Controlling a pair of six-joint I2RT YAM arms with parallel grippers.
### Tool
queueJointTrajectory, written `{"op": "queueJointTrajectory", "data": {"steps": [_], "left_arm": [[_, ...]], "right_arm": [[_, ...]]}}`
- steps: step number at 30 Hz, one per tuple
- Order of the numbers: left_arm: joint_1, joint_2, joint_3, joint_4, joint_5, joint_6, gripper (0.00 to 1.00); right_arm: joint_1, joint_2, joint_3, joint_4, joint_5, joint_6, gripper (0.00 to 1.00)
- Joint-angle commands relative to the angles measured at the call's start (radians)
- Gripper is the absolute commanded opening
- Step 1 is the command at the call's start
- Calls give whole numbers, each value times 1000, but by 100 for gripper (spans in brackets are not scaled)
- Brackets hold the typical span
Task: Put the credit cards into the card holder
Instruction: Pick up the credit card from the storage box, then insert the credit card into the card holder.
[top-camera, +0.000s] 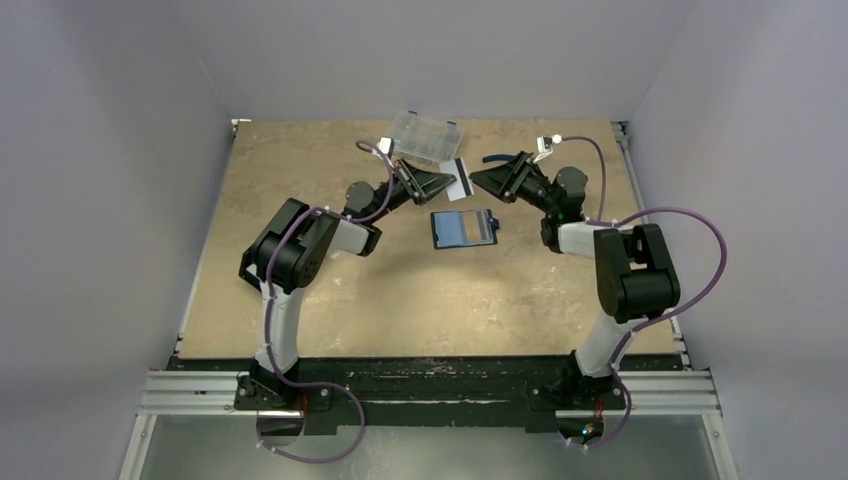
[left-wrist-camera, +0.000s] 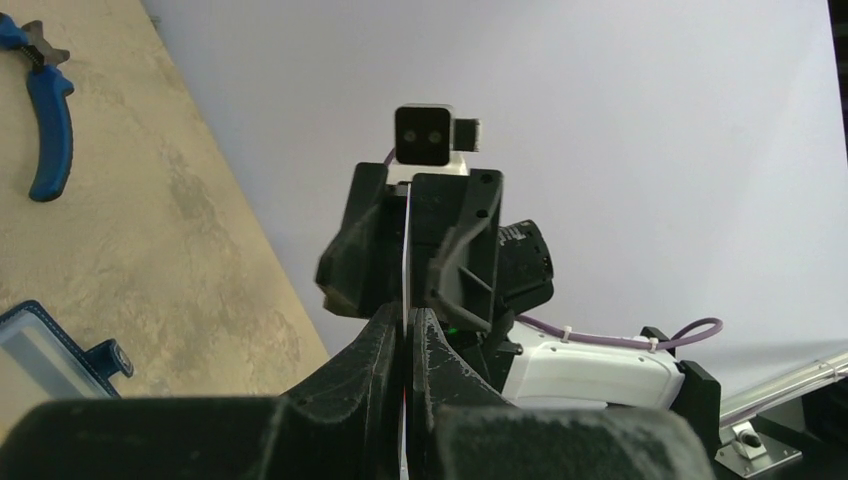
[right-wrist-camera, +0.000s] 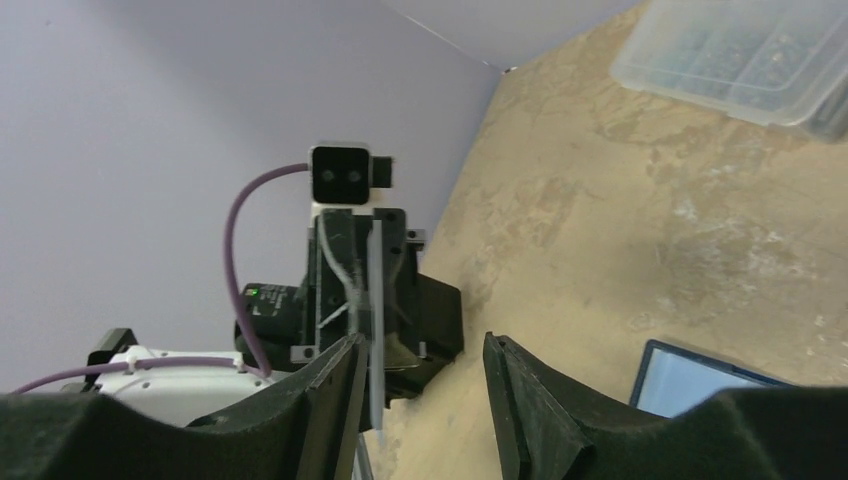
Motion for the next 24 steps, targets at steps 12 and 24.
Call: {"op": "queueJointTrajectory", "data": {"steps": [12, 24], "left_arm": [[-11, 50, 105, 170, -18, -4, 0], [0, -19, 94, -391, 12, 245, 48]], "right_arm": [[-2, 92, 53, 145, -56, 92, 37], [-63, 155, 0, 153, -70, 125, 0]]}}
